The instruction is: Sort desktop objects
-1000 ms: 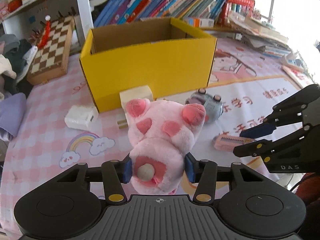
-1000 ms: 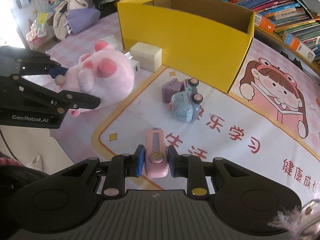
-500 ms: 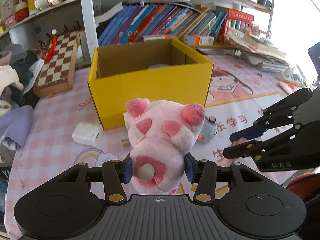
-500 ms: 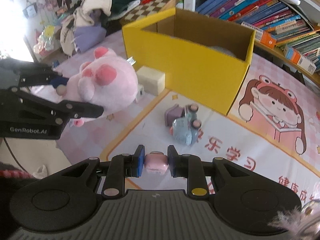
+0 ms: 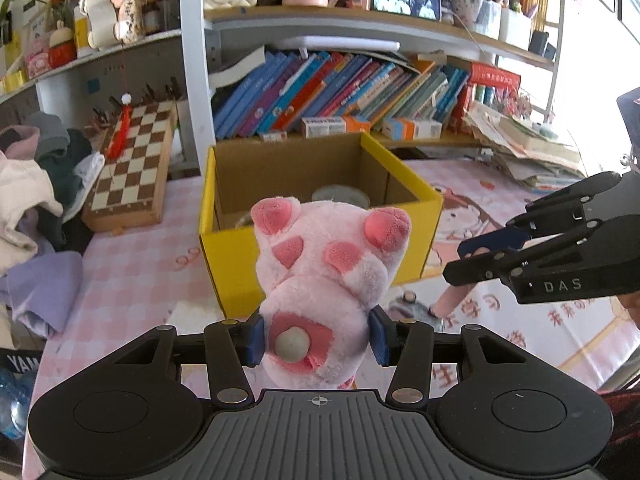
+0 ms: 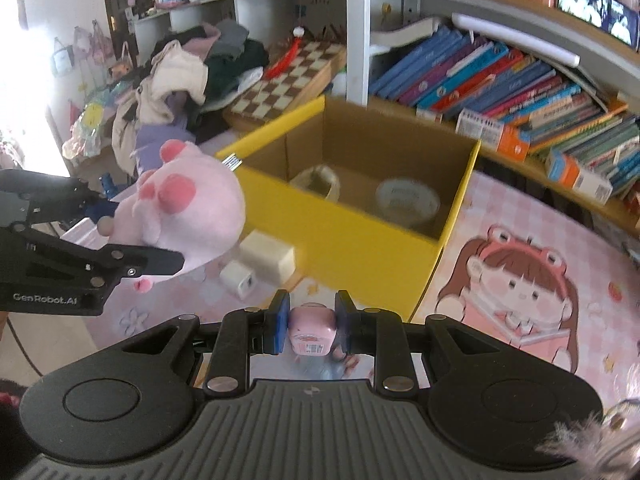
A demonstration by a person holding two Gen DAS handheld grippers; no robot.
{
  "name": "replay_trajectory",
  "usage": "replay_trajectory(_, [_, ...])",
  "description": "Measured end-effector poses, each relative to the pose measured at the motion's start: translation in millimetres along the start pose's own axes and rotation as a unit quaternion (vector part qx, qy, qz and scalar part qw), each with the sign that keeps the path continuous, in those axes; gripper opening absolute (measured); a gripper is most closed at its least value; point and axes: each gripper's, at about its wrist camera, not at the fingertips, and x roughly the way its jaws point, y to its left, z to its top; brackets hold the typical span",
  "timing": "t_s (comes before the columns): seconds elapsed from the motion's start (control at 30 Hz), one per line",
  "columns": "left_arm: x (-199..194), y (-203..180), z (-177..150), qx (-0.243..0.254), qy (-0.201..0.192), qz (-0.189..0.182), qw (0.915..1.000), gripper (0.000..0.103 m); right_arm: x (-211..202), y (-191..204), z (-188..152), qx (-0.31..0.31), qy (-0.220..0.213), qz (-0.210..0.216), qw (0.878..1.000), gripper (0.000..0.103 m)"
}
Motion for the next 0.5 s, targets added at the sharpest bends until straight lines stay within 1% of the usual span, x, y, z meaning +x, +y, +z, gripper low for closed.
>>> replay_trajectory(0.27, [6.5,9.3,32.8,0.006,-0.029,0.015,0.9994,0.048,9.2,-22.3,35.8,-0.021,-0.027,-0.007,0.999,0.023])
replay_trajectory(0.5, [30.7,16.3,63.0,0.023,-0.039,0.031,0.9985,0.048,28.5,-42.8,69.9,-0.037,-0.045,-0.009,0.998,0.023])
